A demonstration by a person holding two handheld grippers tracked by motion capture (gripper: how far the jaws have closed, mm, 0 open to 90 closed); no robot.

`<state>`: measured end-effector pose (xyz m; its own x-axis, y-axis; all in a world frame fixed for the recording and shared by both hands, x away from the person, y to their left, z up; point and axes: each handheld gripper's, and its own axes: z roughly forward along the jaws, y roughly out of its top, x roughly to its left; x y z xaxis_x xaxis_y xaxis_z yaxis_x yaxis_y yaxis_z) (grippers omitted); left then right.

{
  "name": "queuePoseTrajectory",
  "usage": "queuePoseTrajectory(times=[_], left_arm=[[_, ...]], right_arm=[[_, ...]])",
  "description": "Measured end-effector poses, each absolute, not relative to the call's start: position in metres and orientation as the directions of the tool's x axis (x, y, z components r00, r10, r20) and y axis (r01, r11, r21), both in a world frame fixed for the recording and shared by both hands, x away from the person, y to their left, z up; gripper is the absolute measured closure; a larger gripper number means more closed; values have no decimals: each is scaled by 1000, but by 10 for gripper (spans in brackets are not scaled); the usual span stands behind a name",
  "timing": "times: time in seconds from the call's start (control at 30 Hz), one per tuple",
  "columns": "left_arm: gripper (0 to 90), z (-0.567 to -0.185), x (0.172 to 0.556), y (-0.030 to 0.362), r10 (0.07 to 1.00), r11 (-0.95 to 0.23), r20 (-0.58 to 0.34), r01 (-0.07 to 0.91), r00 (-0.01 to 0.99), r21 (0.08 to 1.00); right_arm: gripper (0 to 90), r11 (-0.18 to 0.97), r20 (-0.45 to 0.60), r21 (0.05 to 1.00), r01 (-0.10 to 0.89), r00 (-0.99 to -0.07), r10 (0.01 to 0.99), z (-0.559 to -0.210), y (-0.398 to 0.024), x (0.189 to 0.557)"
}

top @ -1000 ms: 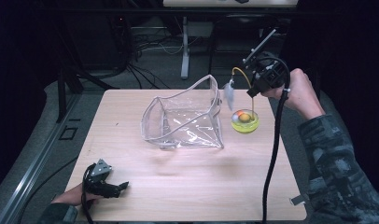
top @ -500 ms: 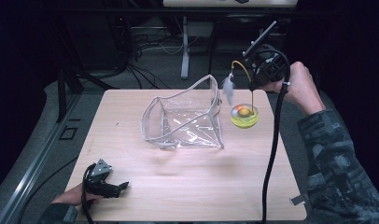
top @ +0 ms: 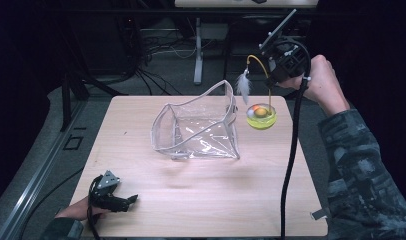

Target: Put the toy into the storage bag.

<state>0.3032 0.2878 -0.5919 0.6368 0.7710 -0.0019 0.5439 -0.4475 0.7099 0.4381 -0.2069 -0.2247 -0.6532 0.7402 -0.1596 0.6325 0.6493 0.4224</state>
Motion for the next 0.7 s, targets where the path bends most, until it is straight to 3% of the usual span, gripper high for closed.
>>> queuePoseTrajectory(times=[0.7], left_arm=[[0,-592,303,288,771,-448,-2,544,637,710]], right_arm=[[885,673,-202,435,598,-663,720,-202,-190,441]])
